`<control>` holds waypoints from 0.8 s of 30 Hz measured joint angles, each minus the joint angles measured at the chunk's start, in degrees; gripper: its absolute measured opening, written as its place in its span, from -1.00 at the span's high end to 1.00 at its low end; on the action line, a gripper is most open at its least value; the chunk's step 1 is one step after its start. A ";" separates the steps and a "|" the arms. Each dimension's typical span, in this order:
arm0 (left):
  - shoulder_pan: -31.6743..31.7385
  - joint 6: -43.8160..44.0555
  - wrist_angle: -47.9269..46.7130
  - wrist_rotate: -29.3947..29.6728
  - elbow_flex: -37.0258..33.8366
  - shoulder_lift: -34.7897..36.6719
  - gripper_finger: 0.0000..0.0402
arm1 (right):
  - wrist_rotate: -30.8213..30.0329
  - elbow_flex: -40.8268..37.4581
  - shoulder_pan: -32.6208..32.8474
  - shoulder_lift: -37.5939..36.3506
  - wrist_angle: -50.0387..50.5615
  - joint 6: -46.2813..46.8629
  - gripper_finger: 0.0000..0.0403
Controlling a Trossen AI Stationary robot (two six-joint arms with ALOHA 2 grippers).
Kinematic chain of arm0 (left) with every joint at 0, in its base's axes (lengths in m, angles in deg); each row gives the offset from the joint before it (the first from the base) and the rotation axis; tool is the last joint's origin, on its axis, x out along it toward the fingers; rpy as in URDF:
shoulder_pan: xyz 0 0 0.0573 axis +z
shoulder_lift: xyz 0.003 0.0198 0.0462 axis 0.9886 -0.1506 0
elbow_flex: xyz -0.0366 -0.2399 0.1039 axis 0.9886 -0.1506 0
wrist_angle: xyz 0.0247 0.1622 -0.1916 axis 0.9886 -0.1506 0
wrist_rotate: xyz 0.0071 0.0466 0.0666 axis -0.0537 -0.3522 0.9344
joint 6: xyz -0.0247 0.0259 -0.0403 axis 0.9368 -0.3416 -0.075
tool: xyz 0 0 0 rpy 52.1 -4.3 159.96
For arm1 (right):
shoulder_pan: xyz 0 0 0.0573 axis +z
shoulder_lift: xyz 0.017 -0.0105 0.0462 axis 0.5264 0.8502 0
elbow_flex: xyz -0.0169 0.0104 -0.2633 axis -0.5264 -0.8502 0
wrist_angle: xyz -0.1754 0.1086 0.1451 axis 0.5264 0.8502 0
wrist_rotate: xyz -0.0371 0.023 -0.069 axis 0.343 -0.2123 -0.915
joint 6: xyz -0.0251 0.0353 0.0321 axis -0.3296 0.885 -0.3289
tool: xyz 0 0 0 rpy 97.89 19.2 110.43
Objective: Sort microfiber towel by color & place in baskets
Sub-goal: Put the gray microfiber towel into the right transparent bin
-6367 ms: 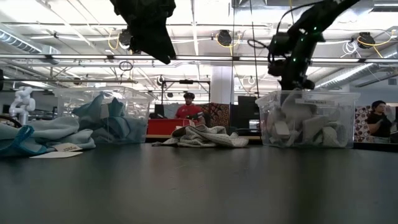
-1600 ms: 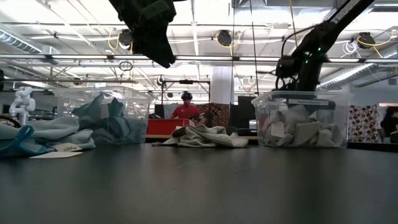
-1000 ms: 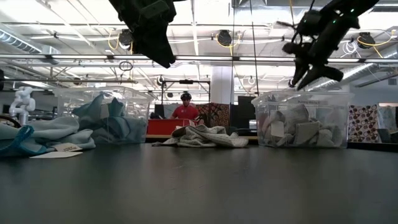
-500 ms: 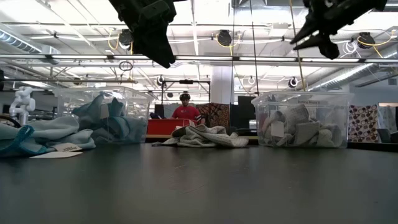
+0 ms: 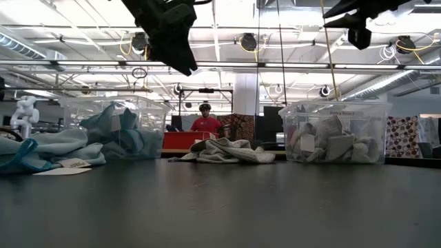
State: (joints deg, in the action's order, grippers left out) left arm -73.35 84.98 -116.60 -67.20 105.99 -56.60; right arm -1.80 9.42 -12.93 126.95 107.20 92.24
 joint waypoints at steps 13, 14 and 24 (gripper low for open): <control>4.58 -5.83 7.70 -4.45 0.00 -6.34 0.04 | -0.81 0.00 8.47 -0.03 0.85 -2.46 0.11; 4.86 -5.82 8.73 -4.72 0.00 -7.56 0.04 | -0.83 0.00 8.85 -0.03 1.09 -2.70 0.05; 7.28 -8.81 16.06 -6.35 0.00 -17.34 0.04 | -1.35 0.00 11.72 -0.01 3.94 -3.21 -0.46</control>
State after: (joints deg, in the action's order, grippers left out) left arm -66.07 76.17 -100.54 -73.55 105.99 -73.95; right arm -3.15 9.42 -1.21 126.94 111.14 89.03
